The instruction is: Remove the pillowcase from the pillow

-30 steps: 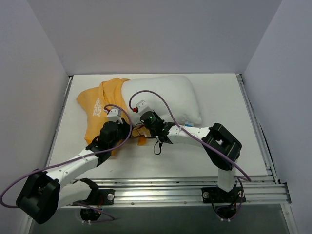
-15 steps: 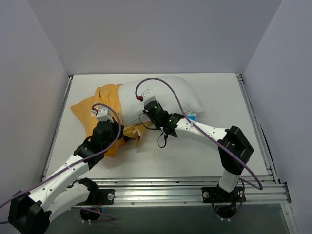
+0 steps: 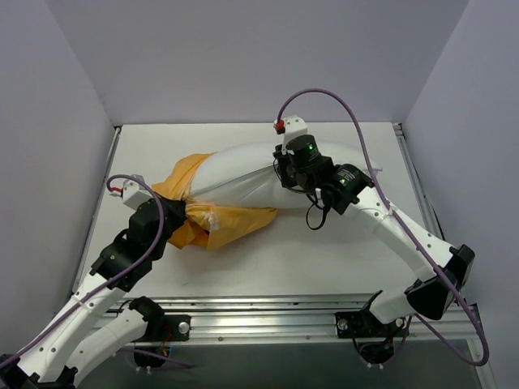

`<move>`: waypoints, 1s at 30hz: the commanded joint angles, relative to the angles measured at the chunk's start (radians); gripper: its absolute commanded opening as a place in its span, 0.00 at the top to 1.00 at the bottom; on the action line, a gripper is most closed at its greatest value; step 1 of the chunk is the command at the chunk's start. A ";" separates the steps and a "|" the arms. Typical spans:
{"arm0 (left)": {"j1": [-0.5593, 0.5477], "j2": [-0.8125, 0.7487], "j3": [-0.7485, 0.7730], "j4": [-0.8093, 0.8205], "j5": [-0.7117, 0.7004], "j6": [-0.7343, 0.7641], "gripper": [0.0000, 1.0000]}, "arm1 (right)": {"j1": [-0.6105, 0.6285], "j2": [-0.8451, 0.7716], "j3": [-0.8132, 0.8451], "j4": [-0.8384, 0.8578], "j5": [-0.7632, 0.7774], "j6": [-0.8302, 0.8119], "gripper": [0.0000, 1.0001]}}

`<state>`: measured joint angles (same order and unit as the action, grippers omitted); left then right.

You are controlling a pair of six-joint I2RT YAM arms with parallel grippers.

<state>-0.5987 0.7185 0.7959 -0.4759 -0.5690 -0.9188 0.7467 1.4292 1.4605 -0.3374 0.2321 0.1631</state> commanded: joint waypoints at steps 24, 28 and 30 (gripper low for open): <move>0.332 0.205 0.134 -0.287 -0.200 0.169 0.97 | -0.311 -0.230 0.438 -0.399 0.352 0.027 1.00; 0.362 0.262 0.161 -0.201 -0.143 0.240 0.96 | -0.311 -0.204 0.498 -0.391 0.294 0.023 1.00; 0.399 0.323 0.213 -0.184 -0.118 0.279 0.96 | -0.313 -0.176 0.543 -0.391 0.294 0.024 1.00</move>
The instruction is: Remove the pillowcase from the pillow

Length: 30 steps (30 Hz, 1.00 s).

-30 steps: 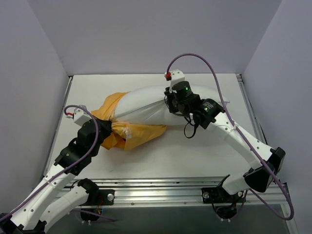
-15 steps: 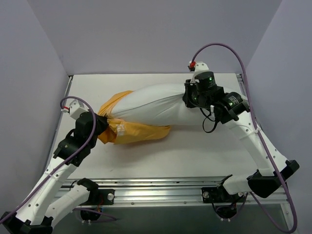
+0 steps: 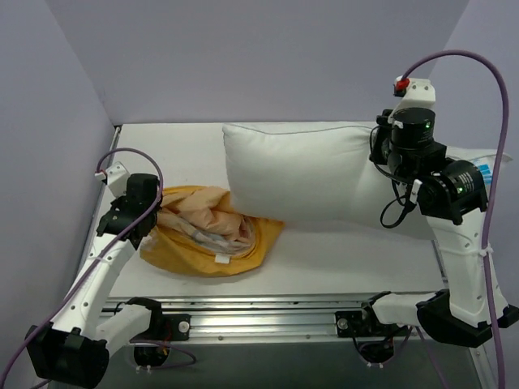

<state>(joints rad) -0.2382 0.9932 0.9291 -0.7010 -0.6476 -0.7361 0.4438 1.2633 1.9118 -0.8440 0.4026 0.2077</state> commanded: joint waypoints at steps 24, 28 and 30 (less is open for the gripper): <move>0.186 0.124 0.286 0.253 0.210 0.339 0.94 | -0.070 0.078 -0.274 0.720 0.244 -0.145 1.00; 0.186 0.116 0.228 0.290 0.302 0.322 0.93 | -0.063 0.039 -0.537 0.747 -0.054 0.037 1.00; 0.183 0.119 0.197 0.294 0.385 0.294 0.92 | -0.047 0.041 -0.699 0.789 -0.272 0.126 1.00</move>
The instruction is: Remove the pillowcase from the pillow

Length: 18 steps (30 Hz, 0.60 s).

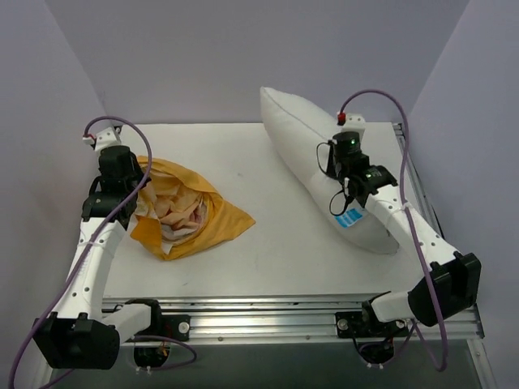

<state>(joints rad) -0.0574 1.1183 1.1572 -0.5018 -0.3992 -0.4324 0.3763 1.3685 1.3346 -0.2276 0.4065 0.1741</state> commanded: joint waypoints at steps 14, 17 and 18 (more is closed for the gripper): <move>-0.355 -0.172 -0.430 -0.047 0.275 -0.353 0.86 | 0.181 0.107 -0.531 0.438 -0.641 0.370 0.92; -0.449 -0.167 -0.511 -0.047 0.261 -0.439 0.85 | 0.179 0.126 -0.499 0.421 -0.646 0.349 0.72; -0.469 -0.167 -0.525 -0.046 0.260 -0.453 0.83 | 0.177 0.123 -0.486 0.415 -0.647 0.344 0.66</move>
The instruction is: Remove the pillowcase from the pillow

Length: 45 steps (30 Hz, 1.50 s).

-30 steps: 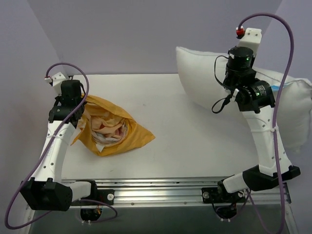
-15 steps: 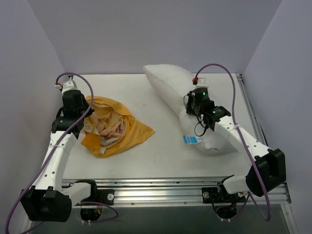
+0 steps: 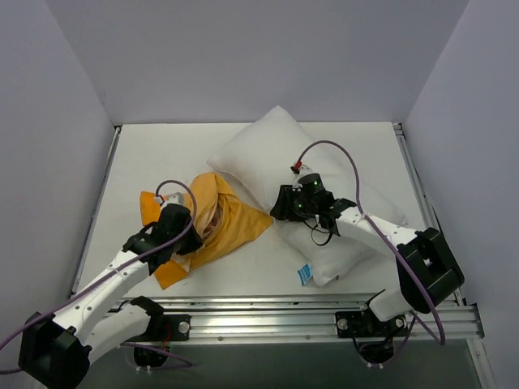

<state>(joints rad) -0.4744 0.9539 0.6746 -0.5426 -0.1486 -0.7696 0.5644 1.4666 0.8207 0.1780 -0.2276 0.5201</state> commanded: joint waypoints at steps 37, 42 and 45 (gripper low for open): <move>-0.081 -0.420 0.856 -0.634 -0.713 0.368 0.06 | -0.035 -0.934 0.577 -0.690 1.079 -0.402 0.00; -0.082 -0.516 0.826 -0.645 -0.752 0.372 0.06 | -0.008 -1.045 0.554 -0.718 1.064 -0.376 0.00; -0.084 -0.535 0.809 -0.663 -0.752 0.355 0.06 | 0.003 -1.097 0.534 -0.723 1.059 -0.374 0.00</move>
<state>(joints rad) -0.5610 0.4221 1.5070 -1.1713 -0.8707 -0.4297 0.5526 0.3916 1.3762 -0.5365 0.8093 0.1448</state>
